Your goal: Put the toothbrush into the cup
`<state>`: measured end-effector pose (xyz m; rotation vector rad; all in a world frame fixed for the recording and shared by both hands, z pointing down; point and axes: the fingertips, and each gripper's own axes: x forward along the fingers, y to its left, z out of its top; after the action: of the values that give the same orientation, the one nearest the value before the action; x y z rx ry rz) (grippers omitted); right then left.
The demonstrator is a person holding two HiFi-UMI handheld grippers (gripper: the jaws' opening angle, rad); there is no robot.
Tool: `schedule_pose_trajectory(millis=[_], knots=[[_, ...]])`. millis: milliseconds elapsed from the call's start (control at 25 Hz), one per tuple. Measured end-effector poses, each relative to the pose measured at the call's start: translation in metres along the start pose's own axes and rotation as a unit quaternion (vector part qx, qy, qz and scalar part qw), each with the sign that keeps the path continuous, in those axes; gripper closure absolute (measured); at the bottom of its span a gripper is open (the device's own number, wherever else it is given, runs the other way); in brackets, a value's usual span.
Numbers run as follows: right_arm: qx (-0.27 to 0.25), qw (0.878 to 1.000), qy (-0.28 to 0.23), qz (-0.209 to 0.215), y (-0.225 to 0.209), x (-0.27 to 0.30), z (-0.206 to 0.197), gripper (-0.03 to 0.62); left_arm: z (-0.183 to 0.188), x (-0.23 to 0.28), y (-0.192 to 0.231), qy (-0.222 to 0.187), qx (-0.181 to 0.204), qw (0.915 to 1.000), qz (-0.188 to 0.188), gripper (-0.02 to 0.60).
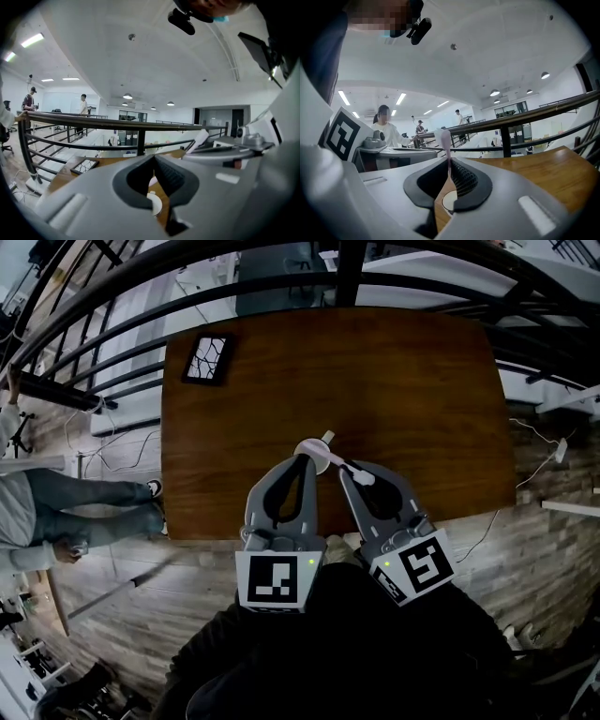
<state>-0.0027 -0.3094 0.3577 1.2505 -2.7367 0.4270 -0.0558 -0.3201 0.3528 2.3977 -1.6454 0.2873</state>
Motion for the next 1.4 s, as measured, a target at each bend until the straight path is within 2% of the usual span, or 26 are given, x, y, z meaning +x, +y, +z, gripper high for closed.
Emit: schedule_pose_trajectory(millis=[960,1400], knots=[[0.041,0.992,0.116,-0.004,-0.008,0.037,-0.078,0.566,-0.064,0.026,0.026,0.091,-0.056,0.9942,-0.012,0.572],[0.045,0.991,0.127,-0.002,-0.008,0.047,-0.091,0.54,-0.075,0.032,0.032,0.103,-0.057,0.9928,-0.018,0.572]])
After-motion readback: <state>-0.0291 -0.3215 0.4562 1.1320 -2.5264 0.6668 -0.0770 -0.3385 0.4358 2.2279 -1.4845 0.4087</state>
